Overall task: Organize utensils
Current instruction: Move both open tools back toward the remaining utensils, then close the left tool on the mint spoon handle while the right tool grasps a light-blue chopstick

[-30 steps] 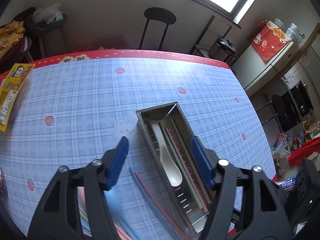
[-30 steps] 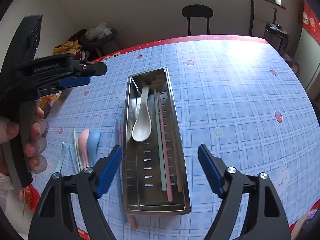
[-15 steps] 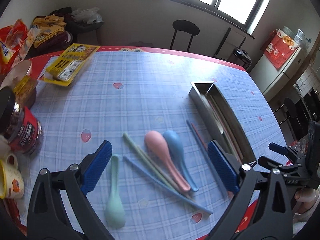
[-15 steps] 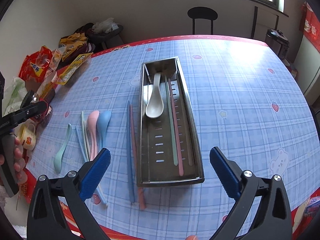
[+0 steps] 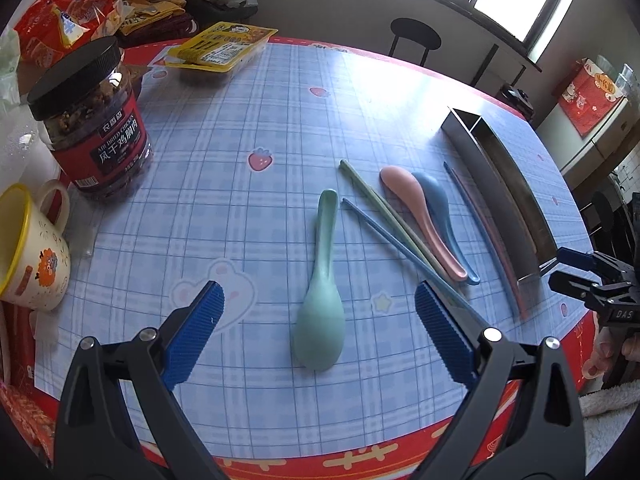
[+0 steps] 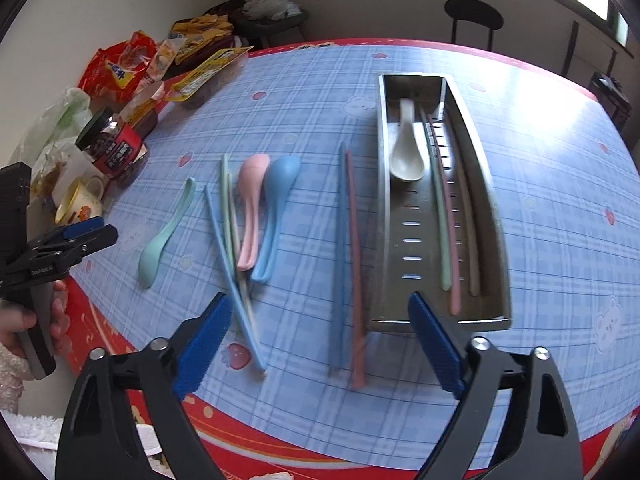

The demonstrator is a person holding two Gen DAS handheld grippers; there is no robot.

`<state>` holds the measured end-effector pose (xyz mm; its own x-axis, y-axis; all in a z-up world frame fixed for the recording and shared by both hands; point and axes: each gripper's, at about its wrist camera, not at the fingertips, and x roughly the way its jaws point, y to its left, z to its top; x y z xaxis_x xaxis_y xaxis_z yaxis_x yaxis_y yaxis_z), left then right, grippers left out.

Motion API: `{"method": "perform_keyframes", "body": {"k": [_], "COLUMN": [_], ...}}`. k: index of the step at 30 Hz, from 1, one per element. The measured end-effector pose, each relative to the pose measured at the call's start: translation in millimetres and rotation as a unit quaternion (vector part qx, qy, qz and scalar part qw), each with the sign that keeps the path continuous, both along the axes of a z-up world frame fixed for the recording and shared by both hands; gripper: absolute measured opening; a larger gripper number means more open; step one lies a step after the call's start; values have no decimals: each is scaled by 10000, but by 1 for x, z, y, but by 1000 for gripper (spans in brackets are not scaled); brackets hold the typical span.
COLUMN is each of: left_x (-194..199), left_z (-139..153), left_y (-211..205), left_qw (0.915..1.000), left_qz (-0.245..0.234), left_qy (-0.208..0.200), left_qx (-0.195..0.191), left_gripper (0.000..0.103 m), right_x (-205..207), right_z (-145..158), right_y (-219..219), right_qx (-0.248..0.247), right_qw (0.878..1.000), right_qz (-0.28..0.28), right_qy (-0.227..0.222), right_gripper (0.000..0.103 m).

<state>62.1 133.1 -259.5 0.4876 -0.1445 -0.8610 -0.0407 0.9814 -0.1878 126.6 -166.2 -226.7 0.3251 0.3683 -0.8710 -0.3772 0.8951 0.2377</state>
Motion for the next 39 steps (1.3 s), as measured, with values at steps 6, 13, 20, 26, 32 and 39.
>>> {"method": "perform_keyframes", "body": {"k": [6, 13, 20, 26, 32, 39], "left_x": [0, -9, -14, -14, -8, 2], "left_z": [3, -7, -19, -23, -34, -45], "left_y": [-1, 2, 6, 11, 6, 5], "left_qw": [9999, 9997, 9992, 9986, 9980, 9963], "left_qz": [-90, -84, 14, 50, -17, 39], "left_qy": [-115, -82, 28, 77, 253, 418], "left_qx": [-68, -205, -399, -520, -577, -753], "left_gripper": [94, 89, 80, 74, 63, 55], "right_x": [2, -3, -2, -4, -7, -4], "right_z": [-17, -36, -46, -49, -50, -51], "right_y": [47, 91, 111, 111, 101, 98], "right_qx": [-8, -576, -873, -935, -734, -609], "right_qw": [9950, 9841, 9786, 9788, 9826, 9849], "right_qz": [877, 1611, 1811, 1778, 1620, 1478], "right_qy": [472, 486, 445, 405, 539, 671], "right_gripper": [38, 17, 11, 6, 6, 6]}}
